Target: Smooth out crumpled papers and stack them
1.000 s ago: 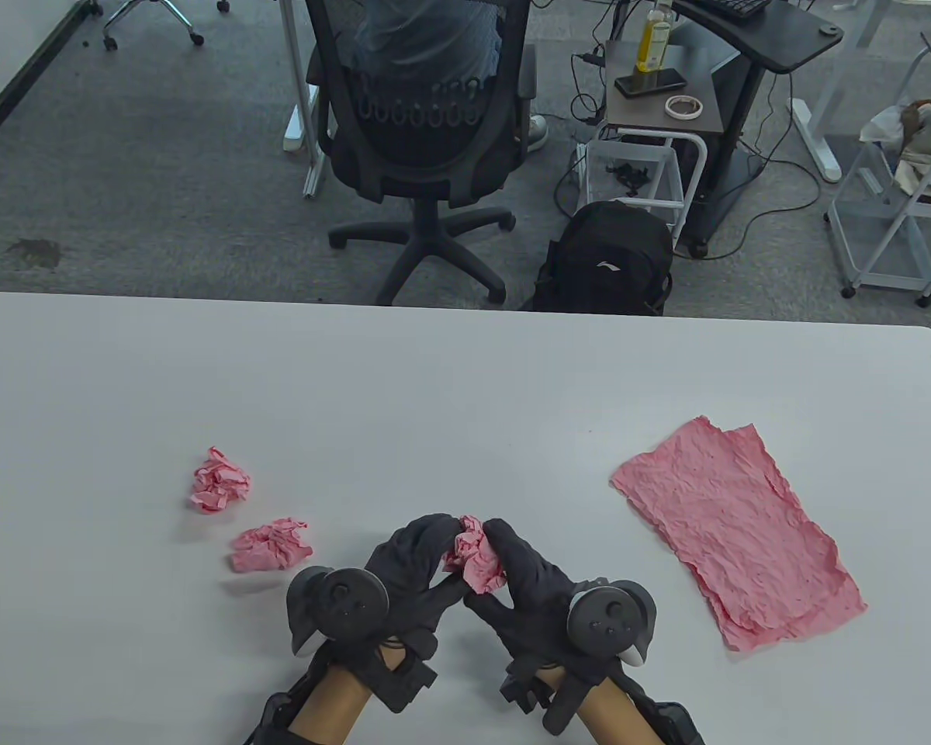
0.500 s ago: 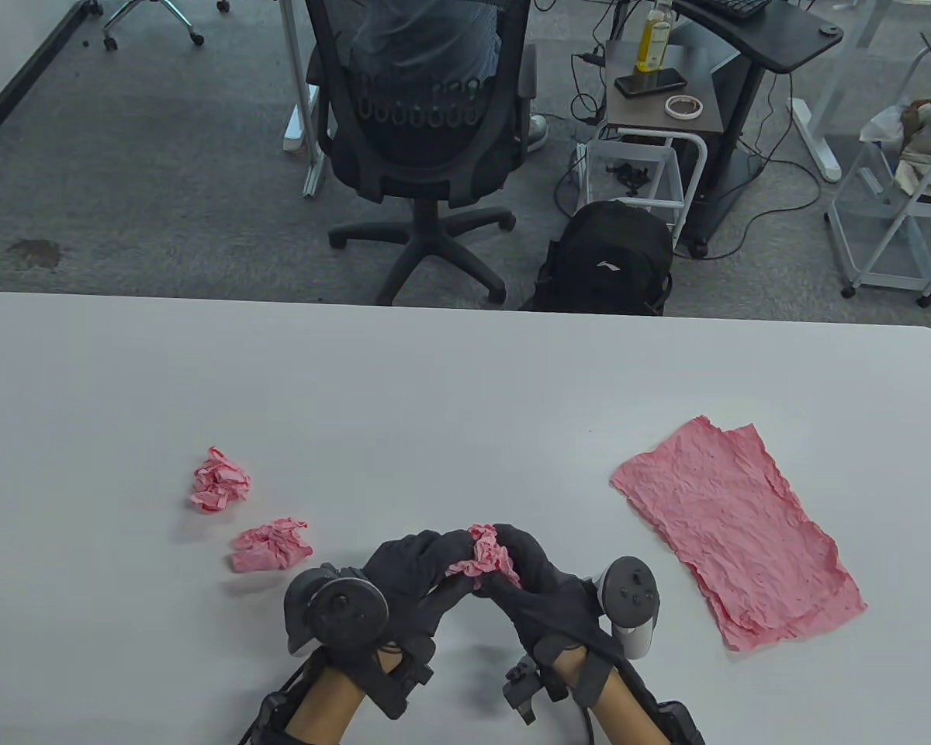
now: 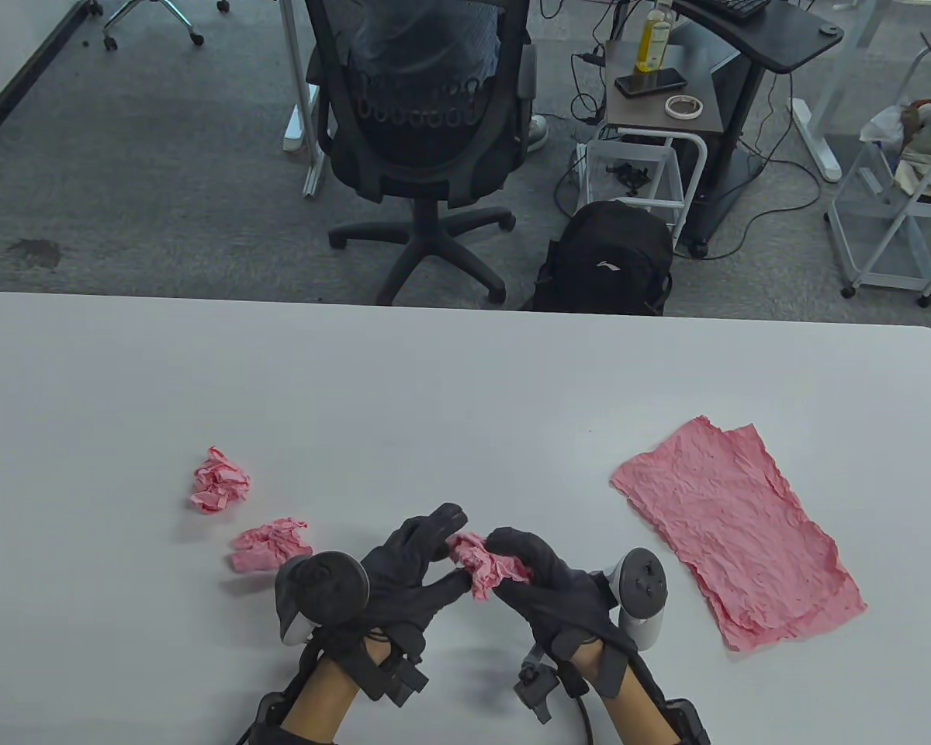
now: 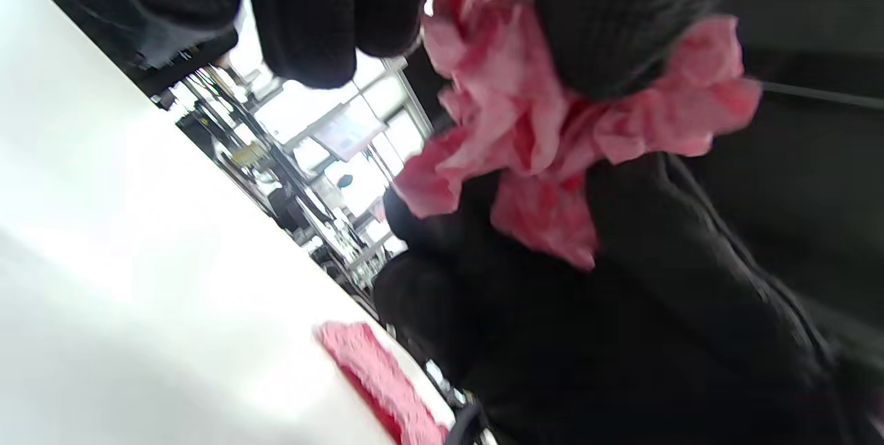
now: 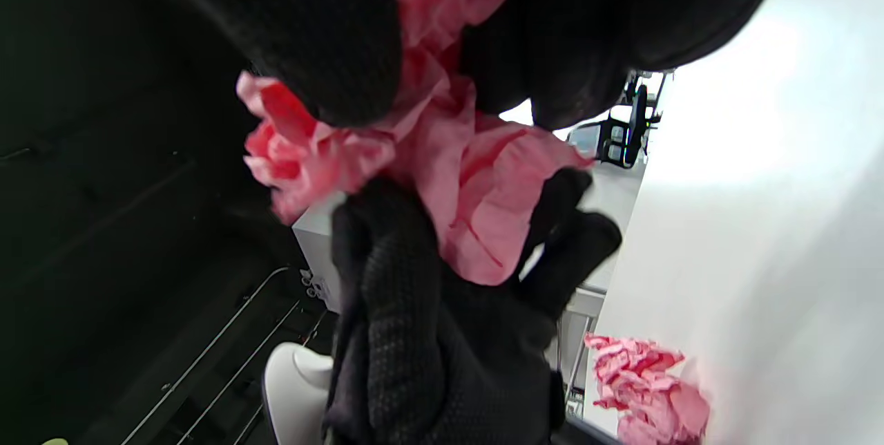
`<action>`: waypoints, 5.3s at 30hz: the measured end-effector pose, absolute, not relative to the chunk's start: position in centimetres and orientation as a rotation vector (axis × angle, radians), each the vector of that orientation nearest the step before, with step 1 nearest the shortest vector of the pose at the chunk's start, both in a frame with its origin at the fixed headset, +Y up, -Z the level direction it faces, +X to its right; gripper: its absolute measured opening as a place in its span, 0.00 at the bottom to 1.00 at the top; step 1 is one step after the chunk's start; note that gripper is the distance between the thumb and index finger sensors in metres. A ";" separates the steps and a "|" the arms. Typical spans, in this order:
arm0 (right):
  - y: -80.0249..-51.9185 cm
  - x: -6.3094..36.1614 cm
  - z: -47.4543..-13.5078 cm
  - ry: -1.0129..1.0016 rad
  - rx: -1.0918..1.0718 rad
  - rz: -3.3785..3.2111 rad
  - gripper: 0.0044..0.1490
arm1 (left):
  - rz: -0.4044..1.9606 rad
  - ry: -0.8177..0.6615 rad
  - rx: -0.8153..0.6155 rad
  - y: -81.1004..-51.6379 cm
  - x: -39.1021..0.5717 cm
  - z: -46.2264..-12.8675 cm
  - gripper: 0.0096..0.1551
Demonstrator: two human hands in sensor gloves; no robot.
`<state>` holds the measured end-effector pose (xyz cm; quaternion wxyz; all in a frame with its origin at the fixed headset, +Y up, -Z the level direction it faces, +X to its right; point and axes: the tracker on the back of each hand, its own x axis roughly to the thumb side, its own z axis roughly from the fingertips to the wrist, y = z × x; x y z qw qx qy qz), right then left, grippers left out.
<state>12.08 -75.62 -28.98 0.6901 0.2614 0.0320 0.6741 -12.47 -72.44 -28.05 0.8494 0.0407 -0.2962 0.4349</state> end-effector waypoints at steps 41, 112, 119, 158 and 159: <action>-75.0 12.4 -29.0 0.084 0.619 1.508 0.27 | 1.463 -0.553 -0.157 -74.9 -13.2 -29.4 0.30; -74.2 13.5 -28.9 -0.088 0.516 1.573 0.26 | 1.446 -0.536 -0.212 -75.3 -12.6 -29.6 0.27; -74.0 15.2 -28.8 -0.263 0.332 1.703 0.25 | 1.358 -0.399 -0.036 -74.7 -14.1 -29.3 0.29; -72.7 13.4 -28.2 -0.059 0.649 2.139 0.49 | 1.085 -0.571 -0.010 -72.5 -11.8 -28.2 0.24; -73.1 13.5 -28.4 -0.008 0.637 2.171 0.45 | 1.137 -0.572 -0.004 -72.5 -12.1 -28.2 0.24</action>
